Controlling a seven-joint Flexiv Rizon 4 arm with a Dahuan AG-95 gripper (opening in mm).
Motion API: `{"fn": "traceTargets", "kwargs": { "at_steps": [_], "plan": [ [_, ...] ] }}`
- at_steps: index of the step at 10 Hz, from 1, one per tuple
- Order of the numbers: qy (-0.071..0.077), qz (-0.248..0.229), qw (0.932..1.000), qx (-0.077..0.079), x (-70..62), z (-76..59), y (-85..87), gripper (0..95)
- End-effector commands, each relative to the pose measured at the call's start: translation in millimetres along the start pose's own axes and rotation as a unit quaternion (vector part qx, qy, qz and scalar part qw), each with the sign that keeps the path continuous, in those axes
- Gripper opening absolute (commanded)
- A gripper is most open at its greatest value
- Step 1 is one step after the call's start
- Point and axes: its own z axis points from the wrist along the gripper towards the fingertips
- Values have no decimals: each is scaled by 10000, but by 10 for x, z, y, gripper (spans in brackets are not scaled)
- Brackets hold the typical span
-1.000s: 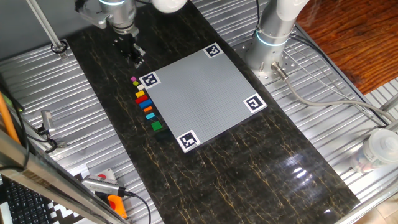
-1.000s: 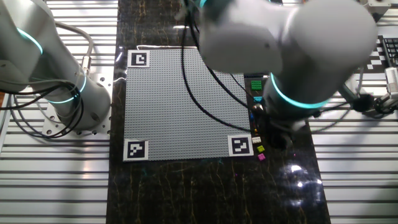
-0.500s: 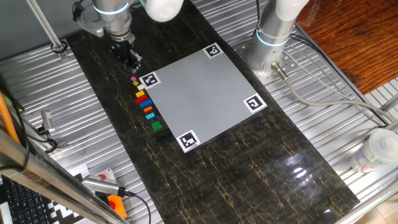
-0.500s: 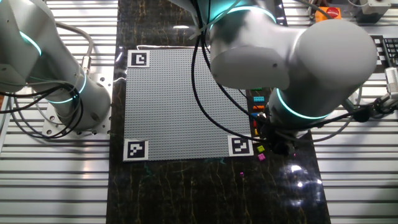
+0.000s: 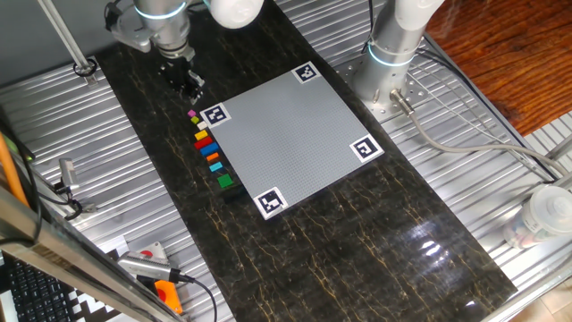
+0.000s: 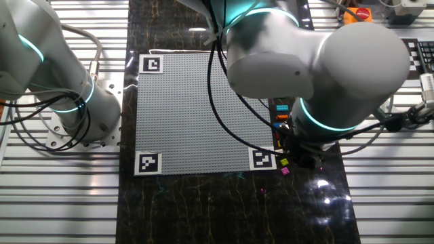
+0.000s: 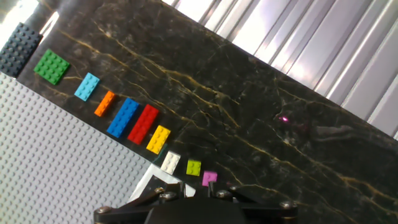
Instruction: Build with small Lego blocks
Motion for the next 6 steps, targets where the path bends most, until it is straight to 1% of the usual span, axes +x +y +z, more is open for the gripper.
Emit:
{"fn": "traceTargets", "kwargs": {
  "at_steps": [1, 3, 6],
  "plan": [
    [190, 109, 9998, 35, 11, 8, -4, 190],
    [241, 149, 9996, 41, 11, 8, -4, 190],
    [199, 148, 9997, 36, 11, 8, -4, 190]
  ]
}}
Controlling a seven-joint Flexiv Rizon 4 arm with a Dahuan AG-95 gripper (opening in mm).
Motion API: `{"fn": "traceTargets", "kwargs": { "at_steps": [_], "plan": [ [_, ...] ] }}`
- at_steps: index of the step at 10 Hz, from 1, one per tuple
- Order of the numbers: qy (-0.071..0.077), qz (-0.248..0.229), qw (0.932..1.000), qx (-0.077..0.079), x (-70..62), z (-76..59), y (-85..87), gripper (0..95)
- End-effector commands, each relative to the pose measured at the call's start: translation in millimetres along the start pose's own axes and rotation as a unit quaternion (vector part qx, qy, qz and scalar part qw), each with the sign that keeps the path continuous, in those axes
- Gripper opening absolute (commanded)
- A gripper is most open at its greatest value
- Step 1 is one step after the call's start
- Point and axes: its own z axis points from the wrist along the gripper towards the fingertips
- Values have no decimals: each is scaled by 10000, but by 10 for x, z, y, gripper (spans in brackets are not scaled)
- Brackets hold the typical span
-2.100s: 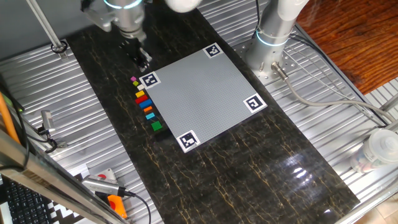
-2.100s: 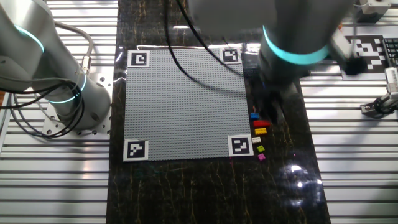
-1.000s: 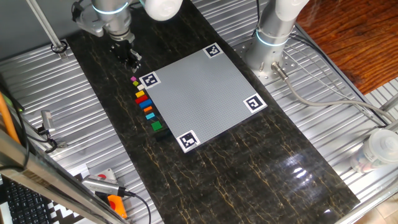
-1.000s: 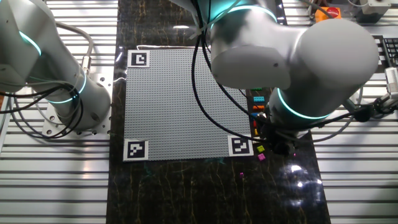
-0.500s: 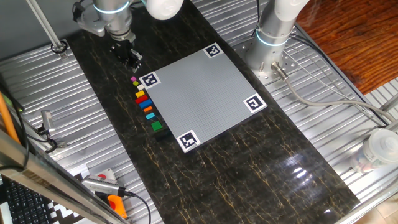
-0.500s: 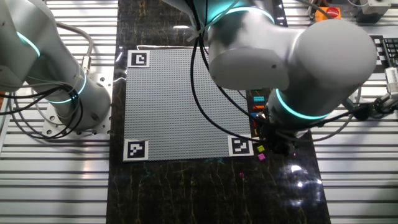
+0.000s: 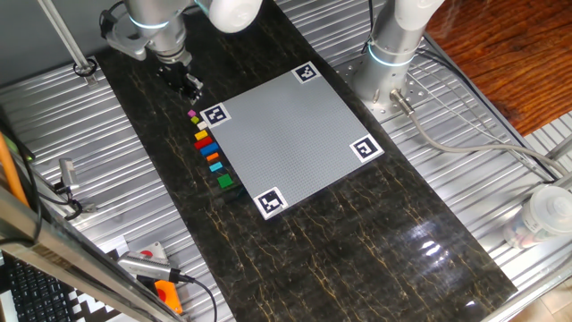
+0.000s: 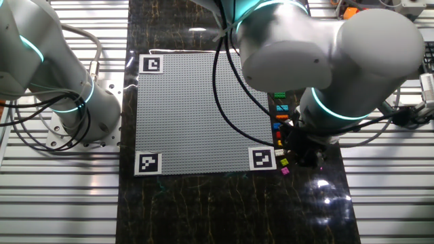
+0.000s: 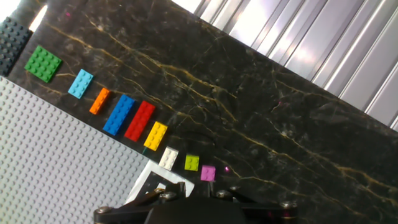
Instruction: Build with small Lego blocks
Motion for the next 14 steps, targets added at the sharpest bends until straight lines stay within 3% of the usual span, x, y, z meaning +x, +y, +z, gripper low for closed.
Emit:
{"fn": "traceTargets", "kwargs": {
  "at_steps": [1, 2, 6, 12, 13, 14],
  "plan": [
    [-50, 0, 10000, 1, 17, -10, 7, 190],
    [-80, -15, 10000, -9, 17, -10, 7, 380],
    [-129, -60, 9999, -10, 116, 143, -42, 380],
    [-240, -18, 9997, 42, 142, 429, -90, 380],
    [-246, -18, 9997, 51, 140, 459, -94, 190],
    [-270, -20, 9996, 66, 136, 502, -99, 190]
  ]
}}
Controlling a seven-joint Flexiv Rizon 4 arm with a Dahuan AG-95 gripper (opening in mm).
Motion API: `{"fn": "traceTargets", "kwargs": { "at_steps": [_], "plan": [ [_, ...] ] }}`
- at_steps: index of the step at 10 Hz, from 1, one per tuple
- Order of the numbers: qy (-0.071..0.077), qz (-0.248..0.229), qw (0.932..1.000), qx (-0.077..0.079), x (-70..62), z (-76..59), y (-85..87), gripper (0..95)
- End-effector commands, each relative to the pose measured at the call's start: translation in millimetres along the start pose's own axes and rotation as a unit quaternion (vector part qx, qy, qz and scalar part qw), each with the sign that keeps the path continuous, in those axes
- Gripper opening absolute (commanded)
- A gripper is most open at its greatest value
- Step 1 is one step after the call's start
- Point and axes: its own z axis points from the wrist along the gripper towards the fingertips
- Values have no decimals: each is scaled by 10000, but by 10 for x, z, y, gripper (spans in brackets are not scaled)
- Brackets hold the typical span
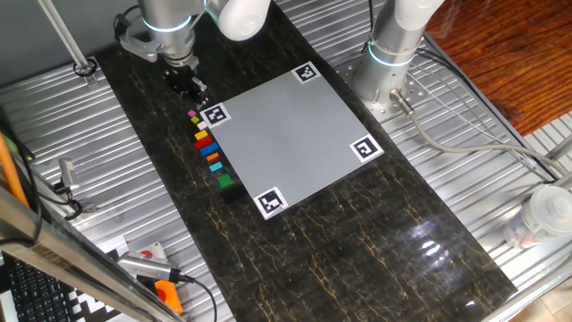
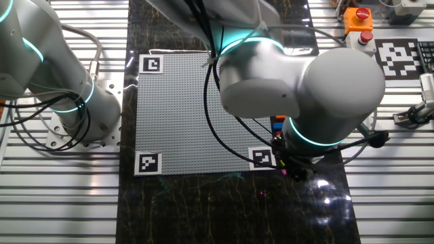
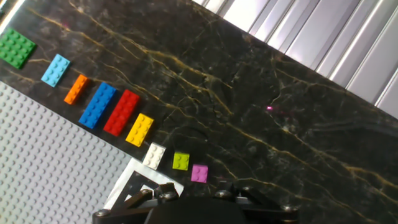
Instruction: Build with small Lego blocks
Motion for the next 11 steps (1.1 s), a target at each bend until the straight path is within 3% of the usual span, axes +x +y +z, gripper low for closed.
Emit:
{"fn": "traceTargets", "kwargs": {
  "at_steps": [1, 7, 8, 11],
  "plan": [
    [-58, -6, 10000, 32, -3, 60, -14, 190],
    [-194, -21, 9998, 81, -21, 201, -35, 190],
    [-194, -18, 9998, 80, -21, 214, -35, 380],
    [-210, -28, 9997, 92, -23, 241, -35, 380]
  ]
}}
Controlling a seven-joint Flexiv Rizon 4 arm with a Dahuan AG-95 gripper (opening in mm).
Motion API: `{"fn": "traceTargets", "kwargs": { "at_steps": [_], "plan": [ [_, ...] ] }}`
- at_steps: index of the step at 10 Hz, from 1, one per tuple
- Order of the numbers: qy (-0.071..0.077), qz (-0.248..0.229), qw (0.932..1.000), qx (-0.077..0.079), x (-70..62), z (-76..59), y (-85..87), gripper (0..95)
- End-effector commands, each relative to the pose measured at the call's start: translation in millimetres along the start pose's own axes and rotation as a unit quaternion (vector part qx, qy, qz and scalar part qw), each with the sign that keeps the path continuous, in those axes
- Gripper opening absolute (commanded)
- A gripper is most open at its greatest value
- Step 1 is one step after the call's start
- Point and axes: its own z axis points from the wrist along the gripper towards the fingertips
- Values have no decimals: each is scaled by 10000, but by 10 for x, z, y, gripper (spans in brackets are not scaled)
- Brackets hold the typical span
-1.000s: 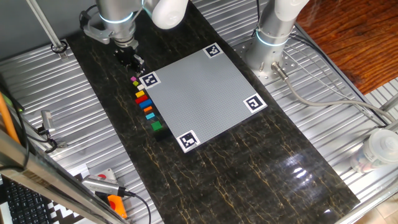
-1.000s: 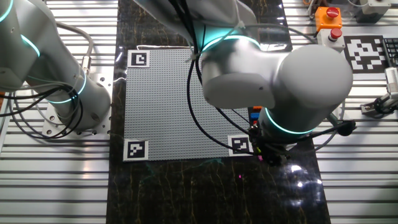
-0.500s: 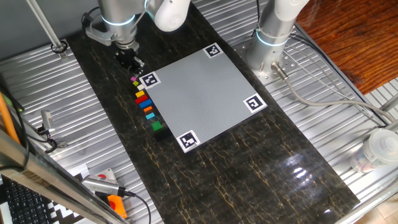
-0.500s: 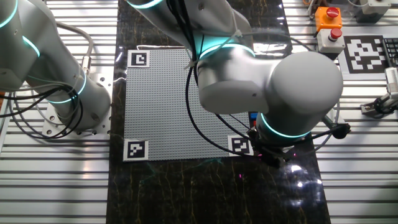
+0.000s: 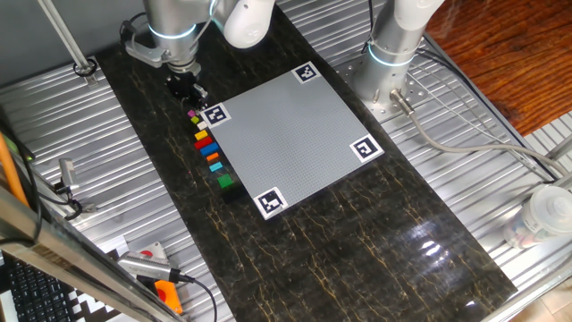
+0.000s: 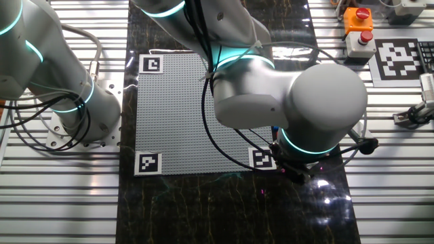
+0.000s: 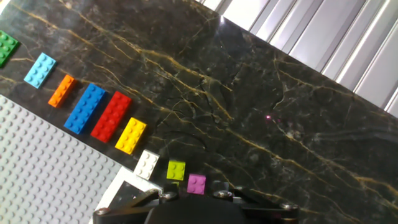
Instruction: Build with small Lego blocks
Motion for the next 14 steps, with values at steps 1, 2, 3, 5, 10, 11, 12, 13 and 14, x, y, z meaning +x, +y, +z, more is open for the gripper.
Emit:
{"fn": "traceTargets", "kwargs": {
  "at_steps": [1, 2, 3, 5, 10, 11, 12, 13, 14],
  "plan": [
    [-9, -13, 10000, 15, 4, 18, 3, 380],
    [-24, -28, 10000, 26, 5, 31, 3, 190],
    [-37, -41, 10000, 32, 5, 43, 2, 190],
    [-45, -64, 10000, 40, 6, 55, 2, 190],
    [-72, -86, 9999, 59, 10, 86, 0, 190],
    [-80, -84, 9999, 59, 11, 92, -1, 190],
    [-87, -79, 9999, 59, 11, 99, 0, 190],
    [-100, -70, 9999, 64, 11, 107, 0, 190],
    [-109, -62, 9999, 64, 11, 114, 1, 190]
  ]
}}
